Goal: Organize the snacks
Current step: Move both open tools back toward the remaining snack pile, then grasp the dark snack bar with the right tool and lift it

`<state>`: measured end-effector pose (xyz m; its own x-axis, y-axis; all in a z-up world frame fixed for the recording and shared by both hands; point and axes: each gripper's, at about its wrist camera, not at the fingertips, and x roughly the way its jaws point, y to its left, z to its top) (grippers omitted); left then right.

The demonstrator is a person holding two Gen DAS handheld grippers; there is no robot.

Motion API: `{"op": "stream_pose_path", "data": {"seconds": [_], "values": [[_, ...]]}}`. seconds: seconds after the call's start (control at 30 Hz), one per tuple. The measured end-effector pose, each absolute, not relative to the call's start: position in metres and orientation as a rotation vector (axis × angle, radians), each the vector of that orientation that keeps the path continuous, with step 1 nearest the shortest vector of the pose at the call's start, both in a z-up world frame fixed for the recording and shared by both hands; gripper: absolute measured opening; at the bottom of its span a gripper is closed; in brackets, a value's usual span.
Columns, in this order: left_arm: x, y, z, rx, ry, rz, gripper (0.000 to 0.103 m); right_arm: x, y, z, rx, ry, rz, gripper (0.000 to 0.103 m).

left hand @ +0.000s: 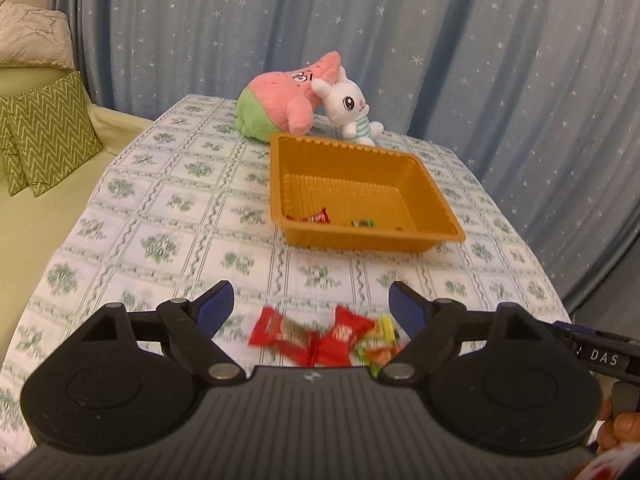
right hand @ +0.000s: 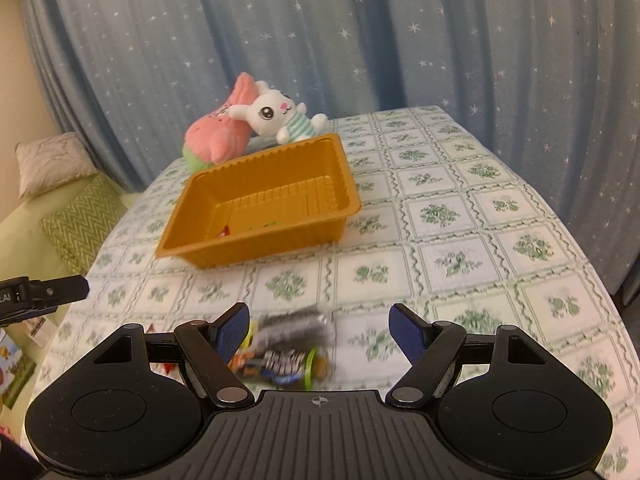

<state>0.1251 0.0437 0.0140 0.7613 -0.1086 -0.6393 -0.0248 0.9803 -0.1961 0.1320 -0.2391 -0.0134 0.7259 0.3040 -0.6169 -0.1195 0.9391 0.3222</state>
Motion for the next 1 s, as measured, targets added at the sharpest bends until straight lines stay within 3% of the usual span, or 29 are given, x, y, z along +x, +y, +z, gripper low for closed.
{"op": "stream_pose_path", "data": {"seconds": [0.43,1.0], "values": [[0.077,0.047,-0.016,-0.190,0.778,-0.031,0.084,0.088,-0.223,-0.038,0.197,0.766,0.285,0.077],[0.082,0.040,-0.035,-0.149,0.815,-0.043,0.085,0.099,-0.222,-0.061,0.093,0.778,0.326,0.076]]}}
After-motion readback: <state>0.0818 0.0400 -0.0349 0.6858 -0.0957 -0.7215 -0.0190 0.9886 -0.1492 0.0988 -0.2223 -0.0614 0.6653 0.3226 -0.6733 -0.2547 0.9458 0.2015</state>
